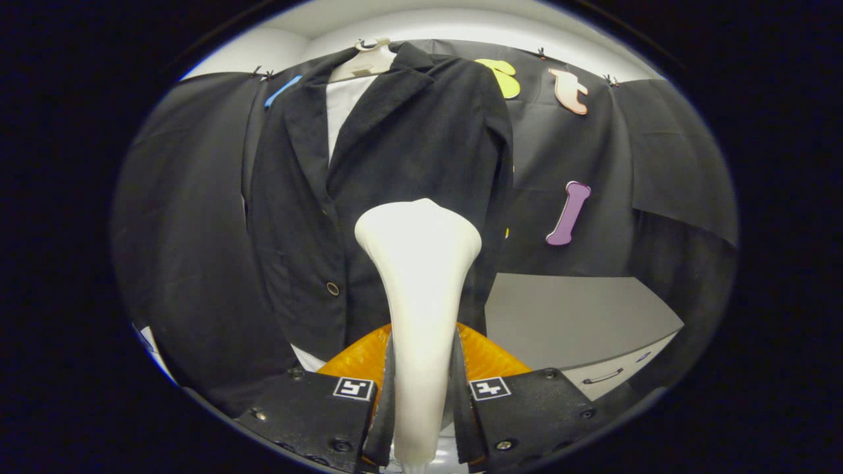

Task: Iron the clothes twice with a garment steamer, once on the left side and once on the right side.

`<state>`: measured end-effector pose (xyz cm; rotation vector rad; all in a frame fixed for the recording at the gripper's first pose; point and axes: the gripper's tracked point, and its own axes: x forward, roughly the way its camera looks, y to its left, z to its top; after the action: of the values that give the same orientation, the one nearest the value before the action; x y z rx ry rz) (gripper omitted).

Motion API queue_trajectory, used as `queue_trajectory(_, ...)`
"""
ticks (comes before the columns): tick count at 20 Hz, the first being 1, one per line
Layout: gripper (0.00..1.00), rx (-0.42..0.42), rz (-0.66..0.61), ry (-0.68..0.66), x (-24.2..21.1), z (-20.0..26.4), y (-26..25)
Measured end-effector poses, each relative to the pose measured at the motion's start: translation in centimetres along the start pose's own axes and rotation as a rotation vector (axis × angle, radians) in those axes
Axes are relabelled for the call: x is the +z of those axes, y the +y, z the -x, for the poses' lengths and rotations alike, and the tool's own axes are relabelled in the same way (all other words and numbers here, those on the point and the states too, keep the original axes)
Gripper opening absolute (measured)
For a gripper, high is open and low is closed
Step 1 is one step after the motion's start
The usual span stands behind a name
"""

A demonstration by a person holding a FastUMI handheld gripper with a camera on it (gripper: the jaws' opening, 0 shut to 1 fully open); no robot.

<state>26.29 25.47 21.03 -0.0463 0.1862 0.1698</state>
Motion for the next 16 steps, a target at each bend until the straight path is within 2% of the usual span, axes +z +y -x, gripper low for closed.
queue_trajectory(16,0.40,0.006,-0.013,0.176,-11.4,-3.1,1.4)
